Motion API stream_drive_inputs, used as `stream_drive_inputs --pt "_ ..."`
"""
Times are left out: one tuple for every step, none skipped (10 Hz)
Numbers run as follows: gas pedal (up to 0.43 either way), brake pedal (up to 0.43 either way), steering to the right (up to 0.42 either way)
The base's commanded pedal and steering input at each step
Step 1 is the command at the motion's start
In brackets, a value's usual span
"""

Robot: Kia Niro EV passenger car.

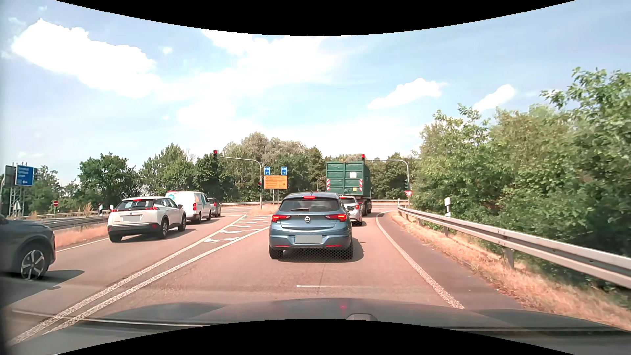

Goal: Follow the waypoints while adhering to traffic rules and regulations

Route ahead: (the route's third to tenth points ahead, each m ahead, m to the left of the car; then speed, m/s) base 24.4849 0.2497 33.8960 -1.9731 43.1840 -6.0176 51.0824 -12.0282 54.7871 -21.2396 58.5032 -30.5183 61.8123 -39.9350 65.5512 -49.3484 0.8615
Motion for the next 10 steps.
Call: stream_drive_inputs --pt "0.000 0.146 0.008" --pt "0.000 0.146 0.008" --pt "0.000 0.146 0.008" --pt "0.000 0.146 0.008" --pt "0.000 0.146 0.008" --pt "0.000 0.146 0.008" --pt "0.000 0.146 0.008" --pt "0.000 0.152 0.008" --pt "0.000 0.146 0.008" --pt "0.000 0.146 0.008"
